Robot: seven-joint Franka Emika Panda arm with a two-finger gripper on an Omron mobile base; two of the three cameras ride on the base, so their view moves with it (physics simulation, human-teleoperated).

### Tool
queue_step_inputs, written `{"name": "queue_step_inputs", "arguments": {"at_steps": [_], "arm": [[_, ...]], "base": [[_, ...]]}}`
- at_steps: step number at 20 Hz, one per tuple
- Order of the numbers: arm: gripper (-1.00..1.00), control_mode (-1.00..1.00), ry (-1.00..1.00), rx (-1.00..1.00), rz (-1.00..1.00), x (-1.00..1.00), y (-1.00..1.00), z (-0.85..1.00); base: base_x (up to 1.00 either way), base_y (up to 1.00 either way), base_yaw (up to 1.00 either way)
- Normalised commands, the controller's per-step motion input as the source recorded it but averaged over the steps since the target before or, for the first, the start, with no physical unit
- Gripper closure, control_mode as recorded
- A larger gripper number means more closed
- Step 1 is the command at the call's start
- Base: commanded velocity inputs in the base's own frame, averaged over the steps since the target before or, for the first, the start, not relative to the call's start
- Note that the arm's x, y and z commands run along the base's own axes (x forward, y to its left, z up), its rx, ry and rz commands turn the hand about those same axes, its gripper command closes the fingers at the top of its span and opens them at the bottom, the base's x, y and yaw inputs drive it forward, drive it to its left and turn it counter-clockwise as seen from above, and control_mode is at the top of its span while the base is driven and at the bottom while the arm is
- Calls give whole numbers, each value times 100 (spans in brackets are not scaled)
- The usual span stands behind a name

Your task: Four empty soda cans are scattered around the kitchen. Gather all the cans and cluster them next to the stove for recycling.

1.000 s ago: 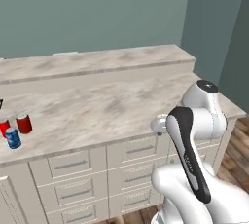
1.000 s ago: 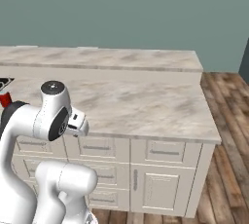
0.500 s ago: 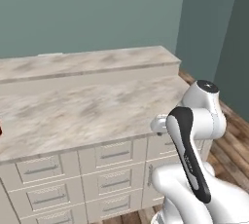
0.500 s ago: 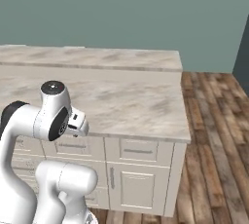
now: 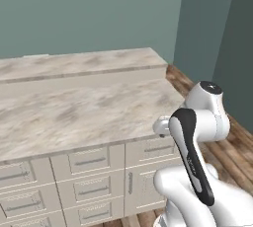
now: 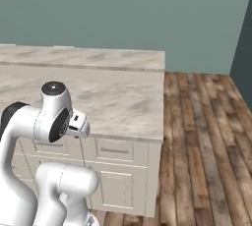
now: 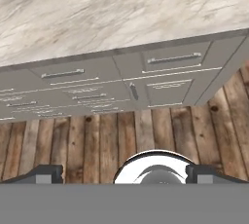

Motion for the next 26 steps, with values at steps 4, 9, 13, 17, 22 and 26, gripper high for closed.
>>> {"name": "queue_step_inputs", "arguments": {"at_steps": [4, 9, 13, 17, 22, 26], "arm": [[-100, 100, 0, 0, 0, 0, 0, 0], [-100, 100, 0, 0, 0, 0, 0, 0], [-100, 100, 0, 0, 0, 0, 0, 0], [-100, 100, 0, 0, 0, 0, 0, 0], [-100, 100, 0, 0, 0, 0, 0, 0], [-100, 100, 0, 0, 0, 0, 0, 0]], "base": [[4, -59, 6], [7, -58, 7], [8, -58, 7], [9, -57, 7], [11, -57, 7], [13, -56, 7]]}}
